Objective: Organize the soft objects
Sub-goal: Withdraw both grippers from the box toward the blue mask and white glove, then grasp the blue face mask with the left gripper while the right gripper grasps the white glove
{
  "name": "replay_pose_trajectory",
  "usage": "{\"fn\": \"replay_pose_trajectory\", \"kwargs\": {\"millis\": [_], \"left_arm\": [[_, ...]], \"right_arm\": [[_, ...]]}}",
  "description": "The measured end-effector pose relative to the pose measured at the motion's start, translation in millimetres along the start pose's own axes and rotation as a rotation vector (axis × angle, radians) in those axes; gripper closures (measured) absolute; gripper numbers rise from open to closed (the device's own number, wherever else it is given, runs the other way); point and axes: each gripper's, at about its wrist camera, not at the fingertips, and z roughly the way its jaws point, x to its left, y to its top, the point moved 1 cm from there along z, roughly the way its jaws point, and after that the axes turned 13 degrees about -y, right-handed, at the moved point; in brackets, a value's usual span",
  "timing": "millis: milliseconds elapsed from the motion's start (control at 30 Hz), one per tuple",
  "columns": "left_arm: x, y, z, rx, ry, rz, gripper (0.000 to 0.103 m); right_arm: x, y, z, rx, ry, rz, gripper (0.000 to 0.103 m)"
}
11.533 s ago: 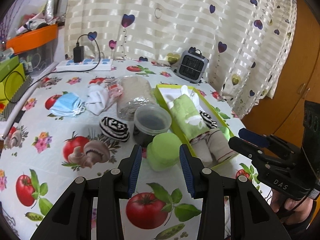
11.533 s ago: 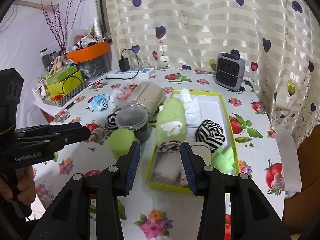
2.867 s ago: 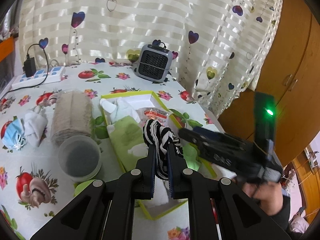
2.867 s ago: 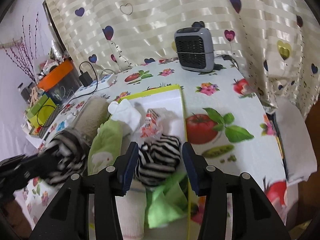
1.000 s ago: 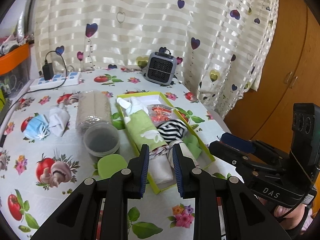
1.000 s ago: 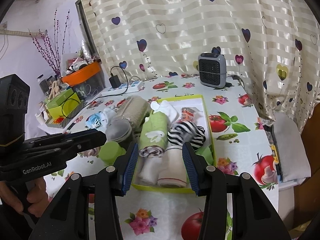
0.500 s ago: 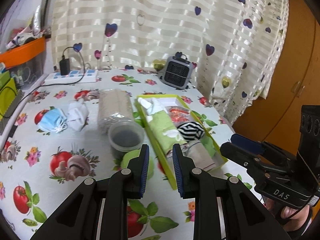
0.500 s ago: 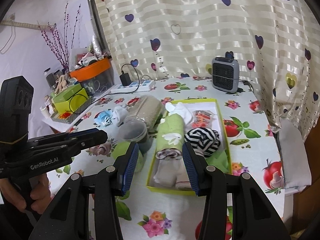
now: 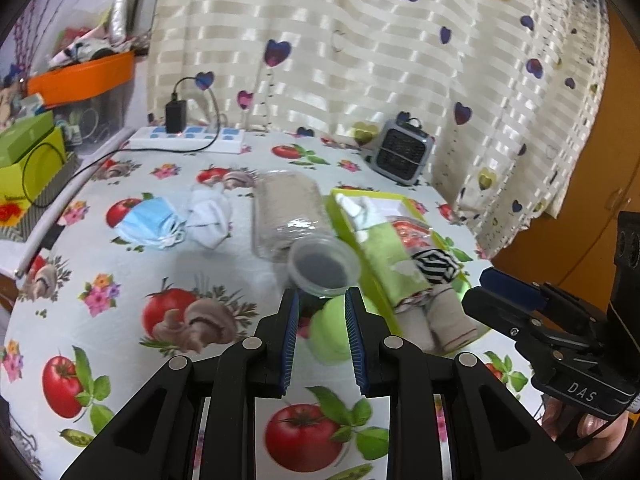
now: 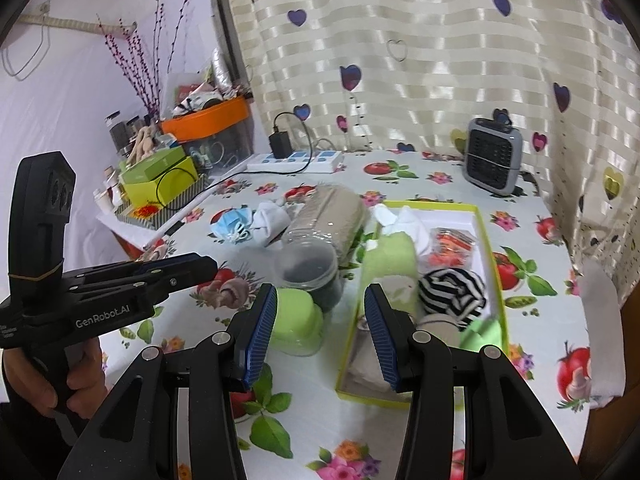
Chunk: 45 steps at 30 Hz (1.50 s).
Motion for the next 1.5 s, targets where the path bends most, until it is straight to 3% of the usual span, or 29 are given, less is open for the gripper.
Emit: {"fn": "replay_pose_trajectory", "kwargs": {"millis": [567,1067,1333,1500], "left_arm": [[90,-6,-6,0.000,0.086,-0.144,0.079],[166,26,0,-0.030,0.162,-0.206,0.074],[192,39,9,-0.038,0.171,-0.248,0.073],[203,42,16,-0.042,0.161,-0.279,0.073]], "right_arm": [[44,20,33,0.022,0.068,-0.113,0.056],[80,55,79,0.065,0.119,-0.218,0.056],[101,87,130,0.157,0.151,-0.272,0.056],[116,104,178,0.264,0.164,-0.286,0.056]]}}
